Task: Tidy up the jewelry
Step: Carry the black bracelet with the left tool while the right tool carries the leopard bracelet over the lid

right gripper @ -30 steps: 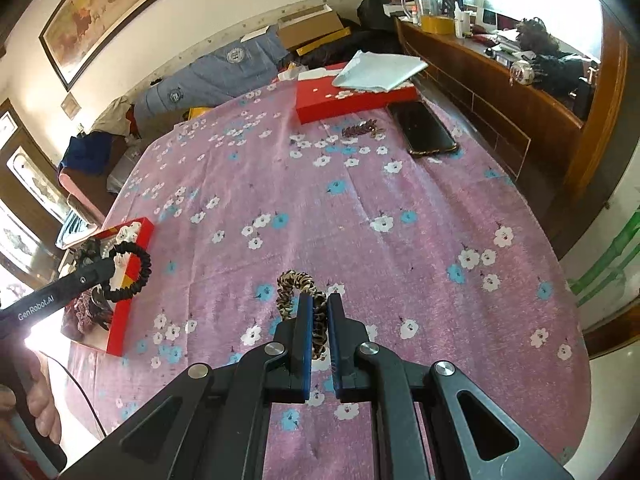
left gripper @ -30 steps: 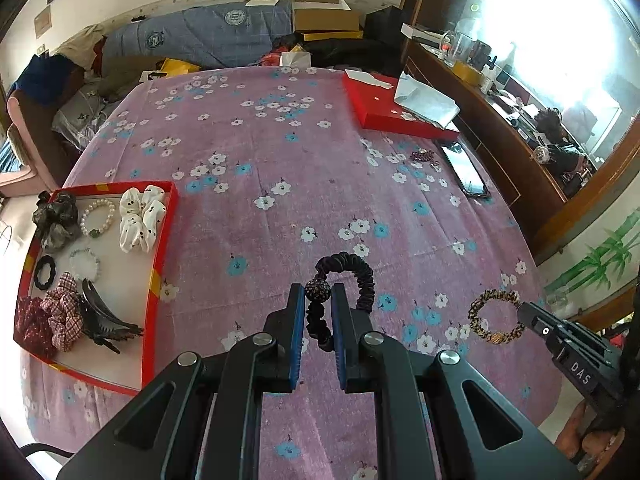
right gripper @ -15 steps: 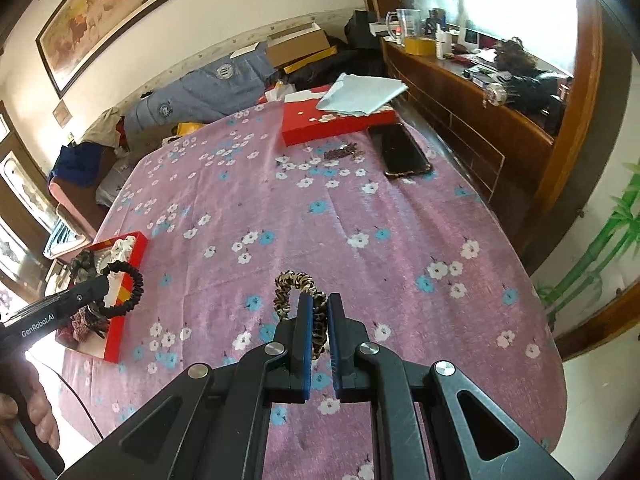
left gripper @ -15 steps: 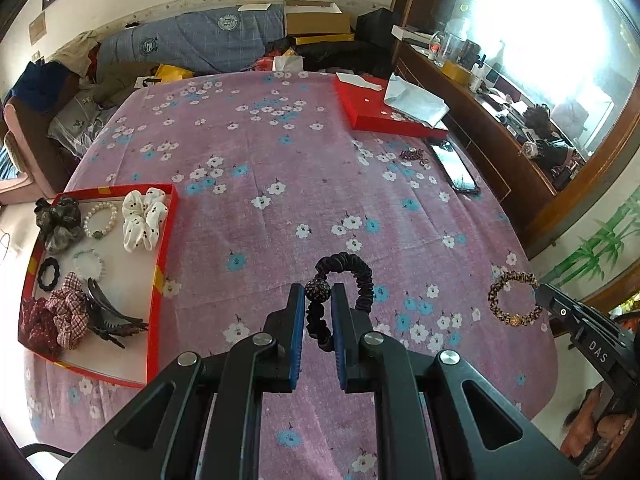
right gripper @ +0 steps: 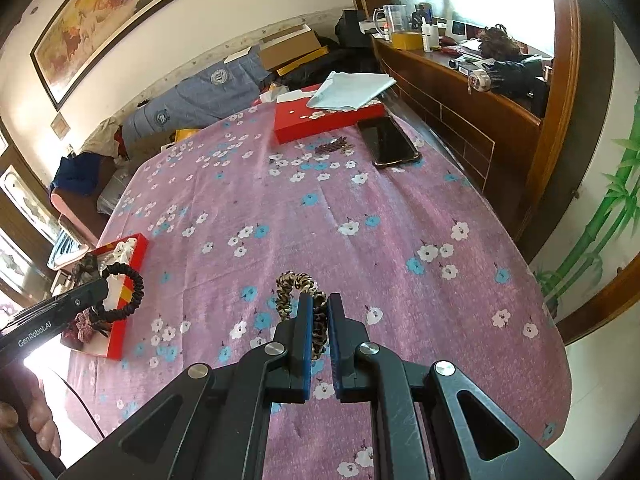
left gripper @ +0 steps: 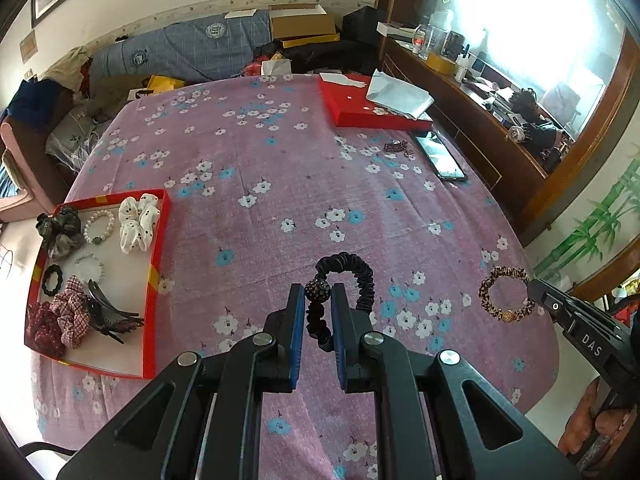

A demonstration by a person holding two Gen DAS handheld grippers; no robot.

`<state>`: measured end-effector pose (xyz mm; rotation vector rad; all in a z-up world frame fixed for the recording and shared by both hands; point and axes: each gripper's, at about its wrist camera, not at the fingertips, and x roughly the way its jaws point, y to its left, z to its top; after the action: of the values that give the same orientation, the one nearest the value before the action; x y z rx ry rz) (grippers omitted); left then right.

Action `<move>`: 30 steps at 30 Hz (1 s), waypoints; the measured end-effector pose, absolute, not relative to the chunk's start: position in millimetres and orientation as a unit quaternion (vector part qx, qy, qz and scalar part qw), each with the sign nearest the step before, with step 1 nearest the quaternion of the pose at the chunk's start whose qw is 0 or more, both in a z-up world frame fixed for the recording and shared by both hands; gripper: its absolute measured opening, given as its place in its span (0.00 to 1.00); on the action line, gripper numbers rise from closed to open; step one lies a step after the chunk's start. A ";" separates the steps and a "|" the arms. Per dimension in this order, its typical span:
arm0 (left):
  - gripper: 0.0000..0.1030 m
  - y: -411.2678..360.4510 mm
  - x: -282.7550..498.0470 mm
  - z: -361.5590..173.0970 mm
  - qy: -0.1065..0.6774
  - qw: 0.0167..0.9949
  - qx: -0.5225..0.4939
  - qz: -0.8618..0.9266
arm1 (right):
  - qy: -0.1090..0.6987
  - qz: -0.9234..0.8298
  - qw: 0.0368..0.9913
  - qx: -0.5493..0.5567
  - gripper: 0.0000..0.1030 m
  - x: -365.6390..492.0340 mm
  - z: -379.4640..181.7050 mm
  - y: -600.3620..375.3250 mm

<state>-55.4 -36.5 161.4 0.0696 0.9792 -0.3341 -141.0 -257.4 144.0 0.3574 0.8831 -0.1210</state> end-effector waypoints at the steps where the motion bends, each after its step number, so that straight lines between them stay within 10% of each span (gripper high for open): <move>1: 0.12 -36.9 -56.3 161.5 0.468 0.869 0.034 -0.159 | 0.425 -0.059 0.887 0.173 0.08 -141.9 143.4 -257.8; 13: 0.12 -14.9 -67.7 169.7 0.454 0.880 0.011 -0.141 | 0.434 -0.029 0.884 0.172 0.08 -133.7 139.8 -246.7; 30: 0.12 235.5 -175.1 163.6 0.453 0.862 -0.100 0.204 | 0.463 0.216 0.850 0.130 0.08 -55.0 122.7 -72.5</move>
<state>-175.1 235.5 163.6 -0.2103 0.9499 0.4279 -55.0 -72.5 122.7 0.2730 0.9744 0.4556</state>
